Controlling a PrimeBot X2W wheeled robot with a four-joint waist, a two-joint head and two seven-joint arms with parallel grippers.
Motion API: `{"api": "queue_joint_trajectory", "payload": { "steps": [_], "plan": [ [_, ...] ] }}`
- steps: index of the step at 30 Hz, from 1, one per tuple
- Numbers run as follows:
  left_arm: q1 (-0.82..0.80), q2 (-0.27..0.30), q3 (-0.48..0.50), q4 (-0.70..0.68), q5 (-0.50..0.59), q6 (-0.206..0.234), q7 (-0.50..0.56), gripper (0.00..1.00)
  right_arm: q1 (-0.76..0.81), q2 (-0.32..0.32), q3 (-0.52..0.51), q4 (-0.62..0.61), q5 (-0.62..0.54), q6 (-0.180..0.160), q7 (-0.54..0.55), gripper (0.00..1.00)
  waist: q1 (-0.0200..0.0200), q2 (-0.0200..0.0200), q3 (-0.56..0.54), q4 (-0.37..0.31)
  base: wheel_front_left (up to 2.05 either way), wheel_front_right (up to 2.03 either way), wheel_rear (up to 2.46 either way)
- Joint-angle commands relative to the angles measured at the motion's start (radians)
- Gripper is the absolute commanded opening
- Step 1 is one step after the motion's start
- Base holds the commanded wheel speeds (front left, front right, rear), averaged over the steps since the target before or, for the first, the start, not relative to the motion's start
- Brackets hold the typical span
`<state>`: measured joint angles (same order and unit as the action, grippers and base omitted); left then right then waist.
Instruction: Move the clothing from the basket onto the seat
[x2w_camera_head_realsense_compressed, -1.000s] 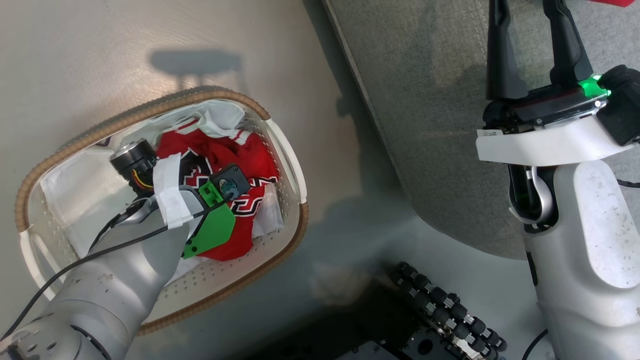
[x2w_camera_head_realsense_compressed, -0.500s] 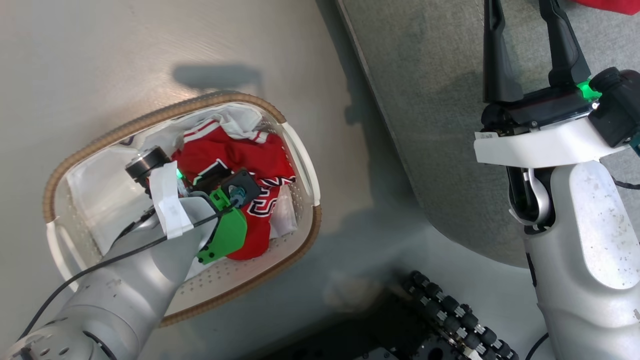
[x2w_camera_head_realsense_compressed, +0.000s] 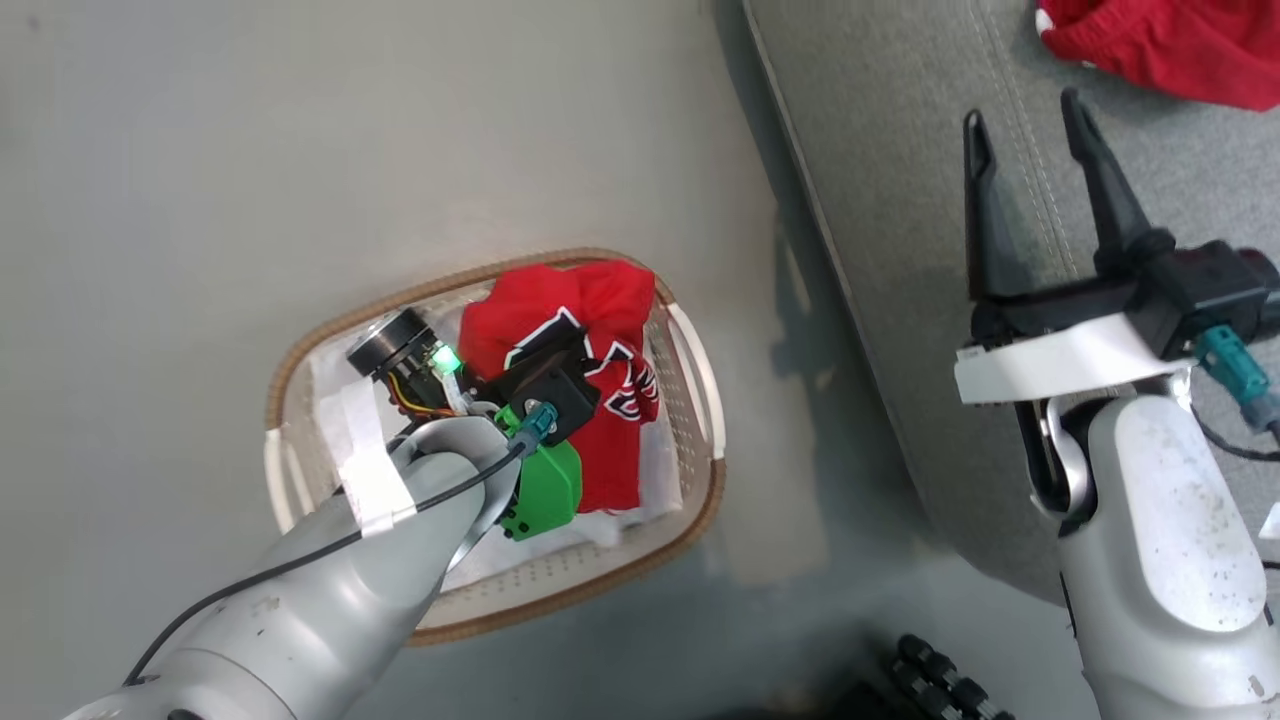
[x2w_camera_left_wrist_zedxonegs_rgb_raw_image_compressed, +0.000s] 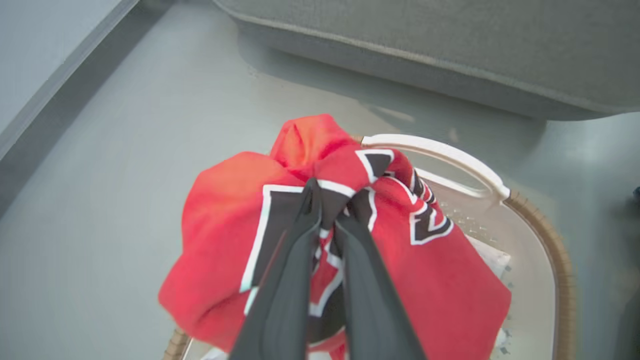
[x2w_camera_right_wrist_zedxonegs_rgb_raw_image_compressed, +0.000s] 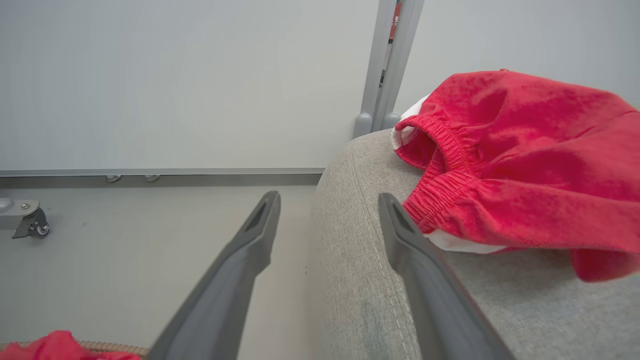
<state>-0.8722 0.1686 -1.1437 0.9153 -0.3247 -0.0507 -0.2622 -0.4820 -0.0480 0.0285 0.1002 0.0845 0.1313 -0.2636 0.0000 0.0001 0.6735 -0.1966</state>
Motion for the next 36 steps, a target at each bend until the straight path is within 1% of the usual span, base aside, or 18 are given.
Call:
{"api": "queue_joint_trajectory", "payload": {
  "steps": [1,5,10,17,20,29,36],
  "plan": [
    [0.022,0.014,0.009,-0.034,-0.006,0.012,-0.003,0.00,0.028,-0.004,-0.008,0.011,-0.011,-0.001,-0.002,1.00,0.0000,-0.0001,-0.146,0.114,0.00,0.00,0.00],
    [0.036,0.043,0.028,-0.129,0.012,0.024,-0.004,0.00,0.079,-0.005,-0.008,0.045,-0.032,-0.001,-0.002,1.00,0.0000,-0.0001,-0.243,0.150,0.00,0.00,0.00],
    [0.015,0.074,0.036,-0.210,0.031,0.009,-0.004,0.00,0.145,-0.005,0.001,0.089,-0.051,-0.001,-0.002,1.00,0.0000,-0.0001,-0.364,0.178,0.00,0.00,0.00],
    [-0.052,0.102,0.040,-0.254,0.050,-0.010,0.002,0.00,0.214,-0.004,0.041,0.132,-0.049,-0.001,-0.002,1.00,0.0000,-0.0001,-0.503,0.180,0.00,0.00,0.00],
    [-0.090,0.099,0.055,-0.269,0.037,-0.010,0.009,0.00,0.237,-0.004,0.063,0.146,-0.042,-0.001,-0.002,1.00,0.0000,-0.0001,-0.554,0.172,0.00,0.00,0.00],
    [-0.196,0.094,0.101,-0.314,-0.005,-0.019,0.047,0.00,0.265,-0.004,0.128,0.169,-0.041,-0.001,-0.002,1.00,0.0000,-0.0001,-0.635,0.147,0.00,0.00,0.00],
    [-0.260,0.091,0.115,-0.328,-0.019,-0.026,0.086,0.00,0.237,-0.004,0.237,0.176,-0.012,-0.001,-0.002,1.00,0.0000,-0.0001,-0.658,0.138,0.00,0.00,0.00]
  ]
}}
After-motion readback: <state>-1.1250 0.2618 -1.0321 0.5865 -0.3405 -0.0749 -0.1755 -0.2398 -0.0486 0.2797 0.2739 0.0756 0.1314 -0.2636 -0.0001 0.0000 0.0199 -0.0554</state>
